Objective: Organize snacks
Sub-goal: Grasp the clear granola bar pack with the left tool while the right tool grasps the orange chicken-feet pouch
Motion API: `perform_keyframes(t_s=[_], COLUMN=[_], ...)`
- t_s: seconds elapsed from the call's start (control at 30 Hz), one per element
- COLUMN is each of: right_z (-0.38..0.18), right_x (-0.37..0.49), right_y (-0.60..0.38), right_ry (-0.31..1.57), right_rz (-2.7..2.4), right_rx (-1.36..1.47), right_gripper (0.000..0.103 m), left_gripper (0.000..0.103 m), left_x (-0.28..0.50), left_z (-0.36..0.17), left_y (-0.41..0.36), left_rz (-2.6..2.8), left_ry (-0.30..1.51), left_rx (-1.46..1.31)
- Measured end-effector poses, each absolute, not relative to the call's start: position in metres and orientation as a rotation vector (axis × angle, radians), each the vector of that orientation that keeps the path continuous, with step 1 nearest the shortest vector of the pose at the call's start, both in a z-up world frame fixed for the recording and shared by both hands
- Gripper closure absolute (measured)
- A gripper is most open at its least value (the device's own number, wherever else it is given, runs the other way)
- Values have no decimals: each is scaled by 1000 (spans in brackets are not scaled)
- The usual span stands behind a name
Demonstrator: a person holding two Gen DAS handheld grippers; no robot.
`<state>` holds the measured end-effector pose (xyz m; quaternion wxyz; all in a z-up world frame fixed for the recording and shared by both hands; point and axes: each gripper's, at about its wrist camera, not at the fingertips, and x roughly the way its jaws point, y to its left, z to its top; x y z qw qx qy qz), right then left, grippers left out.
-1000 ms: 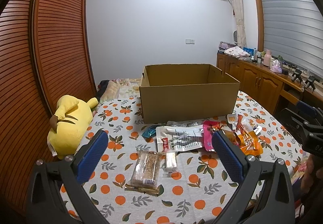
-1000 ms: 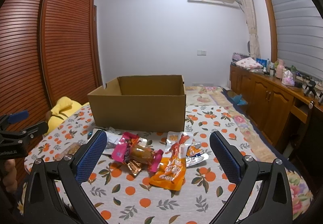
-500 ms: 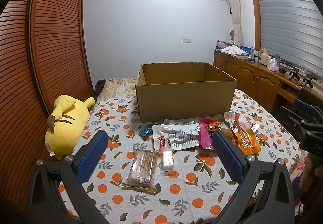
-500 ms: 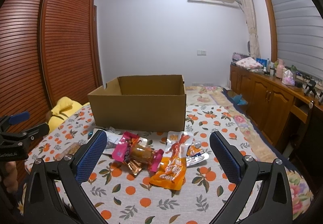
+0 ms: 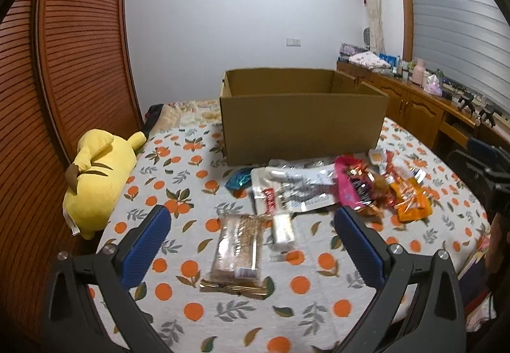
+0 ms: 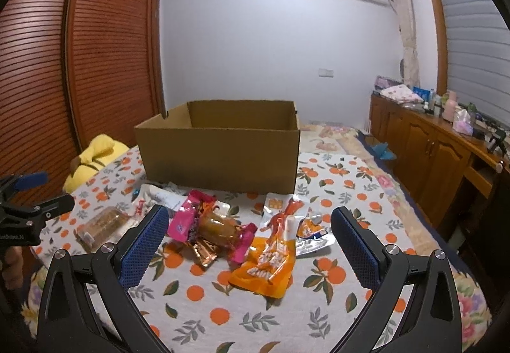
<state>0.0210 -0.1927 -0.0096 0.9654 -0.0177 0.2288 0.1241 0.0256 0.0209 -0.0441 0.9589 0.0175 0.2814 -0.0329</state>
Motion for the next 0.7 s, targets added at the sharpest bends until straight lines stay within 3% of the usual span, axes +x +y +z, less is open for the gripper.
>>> perform_keyframes(t_s=[0.53, 0.7], right_z=[-27, -38], right_x=[57, 66], right_y=[-196, -197], right_ry=[545, 587], right_rz=[307, 324], right_rx=[-64, -68], right_gripper=[5, 9], left_gripper=[3, 12], left_x=[70, 82], left_z=[-87, -102], left_y=[47, 45], left_rz=[-150, -144], left_ry=[766, 829], left_rx=[39, 51])
